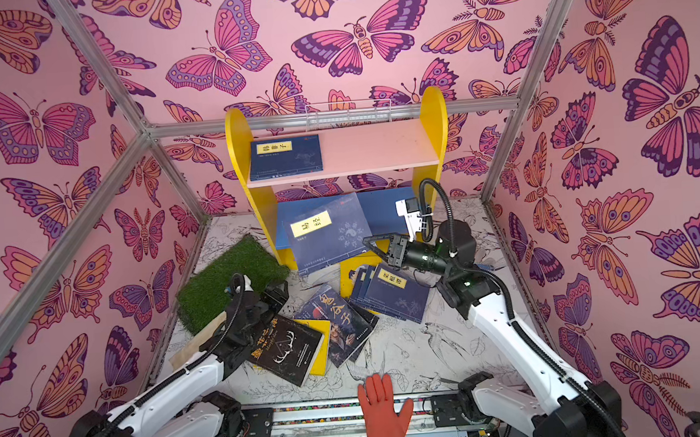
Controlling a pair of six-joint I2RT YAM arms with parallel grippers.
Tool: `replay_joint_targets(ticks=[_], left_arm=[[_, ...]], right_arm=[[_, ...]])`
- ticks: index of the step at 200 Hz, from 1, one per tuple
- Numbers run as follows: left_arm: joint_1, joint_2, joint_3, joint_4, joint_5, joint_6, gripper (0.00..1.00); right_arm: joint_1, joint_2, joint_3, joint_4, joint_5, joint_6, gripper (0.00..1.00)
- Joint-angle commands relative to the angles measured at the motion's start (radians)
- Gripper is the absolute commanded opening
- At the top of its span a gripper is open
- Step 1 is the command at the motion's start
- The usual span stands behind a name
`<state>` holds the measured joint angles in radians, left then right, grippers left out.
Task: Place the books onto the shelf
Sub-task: 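Raise the book to the upper shelf with the right gripper while the left draws back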
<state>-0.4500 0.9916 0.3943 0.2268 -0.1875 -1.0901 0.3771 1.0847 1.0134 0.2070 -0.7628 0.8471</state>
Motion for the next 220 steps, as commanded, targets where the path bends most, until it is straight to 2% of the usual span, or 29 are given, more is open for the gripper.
replay_joint_targets(ticks=[1,17,44,67,85,131,220], left_arm=[[0.004,0.004,-0.007,-0.096,-0.033,0.001,0.66],[0.004,0.025,0.0,-0.096,-0.004,-0.007,0.65],[0.001,0.05,0.012,-0.095,0.028,-0.005,0.65],[0.0,0.044,0.01,-0.096,0.038,-0.002,0.65],[-0.001,0.03,0.002,-0.098,0.043,0.002,0.66],[-0.001,-0.012,-0.016,-0.122,0.048,0.014,0.66],[-0.004,-0.007,-0.015,-0.13,0.046,0.012,0.66]], right_arm=[[0.03,0.047,0.166,0.025,0.045,-0.027,0.0],[0.059,0.13,0.314,-0.006,0.111,-0.054,0.0],[0.112,0.295,0.594,-0.118,0.296,-0.128,0.0],[0.132,0.439,0.788,-0.203,0.435,-0.119,0.0],[0.134,0.546,0.881,-0.216,0.484,-0.099,0.0],[0.139,0.717,1.081,-0.213,0.436,-0.039,0.0],[0.14,0.83,1.176,-0.264,0.339,0.073,0.0]])
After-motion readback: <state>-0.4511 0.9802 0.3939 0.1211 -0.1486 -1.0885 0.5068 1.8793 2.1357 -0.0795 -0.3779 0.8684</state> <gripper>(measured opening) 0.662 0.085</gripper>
